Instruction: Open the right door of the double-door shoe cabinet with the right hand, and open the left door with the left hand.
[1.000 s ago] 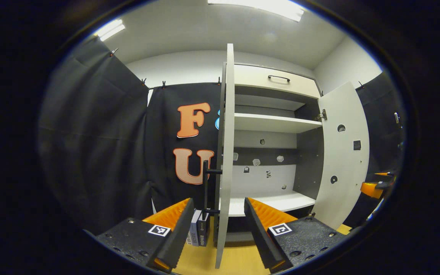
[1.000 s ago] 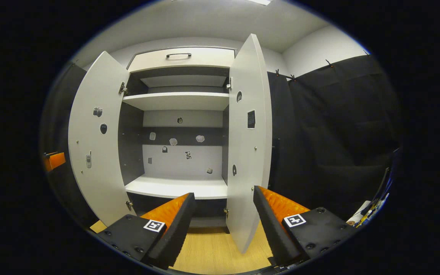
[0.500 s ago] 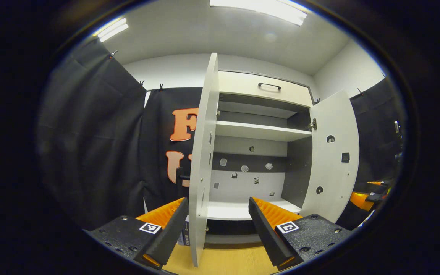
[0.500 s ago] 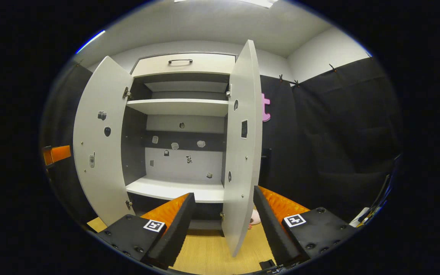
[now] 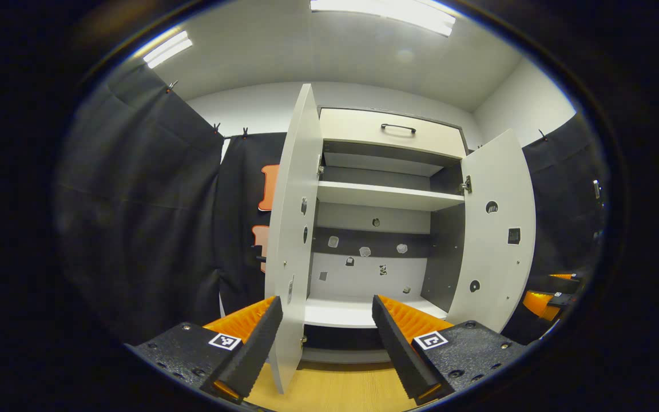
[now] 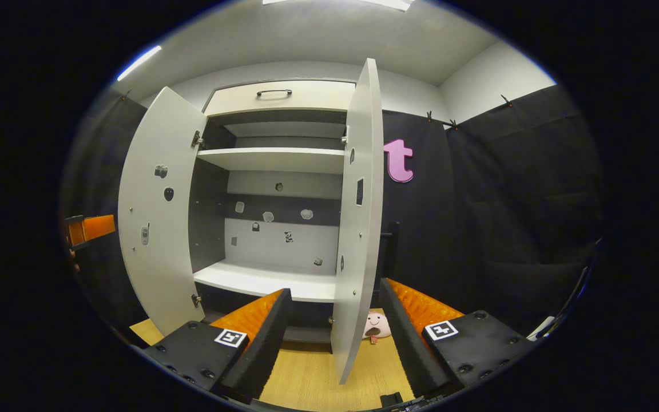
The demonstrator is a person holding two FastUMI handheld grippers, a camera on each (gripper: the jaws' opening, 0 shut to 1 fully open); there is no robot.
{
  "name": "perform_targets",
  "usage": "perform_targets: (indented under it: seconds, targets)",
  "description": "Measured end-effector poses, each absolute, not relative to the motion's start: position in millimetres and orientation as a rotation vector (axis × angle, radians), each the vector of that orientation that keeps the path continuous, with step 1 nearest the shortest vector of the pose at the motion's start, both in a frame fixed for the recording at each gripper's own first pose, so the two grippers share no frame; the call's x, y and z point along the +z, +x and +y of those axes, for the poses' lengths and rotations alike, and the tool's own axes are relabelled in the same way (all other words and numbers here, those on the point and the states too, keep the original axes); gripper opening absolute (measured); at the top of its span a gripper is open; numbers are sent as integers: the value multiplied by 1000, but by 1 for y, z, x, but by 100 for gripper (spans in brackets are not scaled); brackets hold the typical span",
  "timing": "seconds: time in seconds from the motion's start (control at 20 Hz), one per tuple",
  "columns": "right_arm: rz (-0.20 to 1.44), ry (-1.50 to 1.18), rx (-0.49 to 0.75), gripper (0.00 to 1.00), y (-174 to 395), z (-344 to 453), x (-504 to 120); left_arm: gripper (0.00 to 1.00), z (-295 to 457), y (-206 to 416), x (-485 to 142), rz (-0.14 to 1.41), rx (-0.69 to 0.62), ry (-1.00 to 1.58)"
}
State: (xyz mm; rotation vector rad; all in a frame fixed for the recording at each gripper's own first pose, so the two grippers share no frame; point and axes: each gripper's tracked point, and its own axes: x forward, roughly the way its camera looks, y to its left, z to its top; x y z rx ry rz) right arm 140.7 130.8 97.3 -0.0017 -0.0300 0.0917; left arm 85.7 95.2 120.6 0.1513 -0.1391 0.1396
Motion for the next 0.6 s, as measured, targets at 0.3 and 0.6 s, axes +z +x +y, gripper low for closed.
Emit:
perform_targets:
  seconds: [0.3, 0.6]
  targets:
    - [-32, -16, 113, 89, 136, 125, 96, 94, 87, 73, 114, -136, 163, 136]
    - [-47, -15, 96, 94, 135, 127, 102, 94, 90, 72, 116, -125, 140, 150]
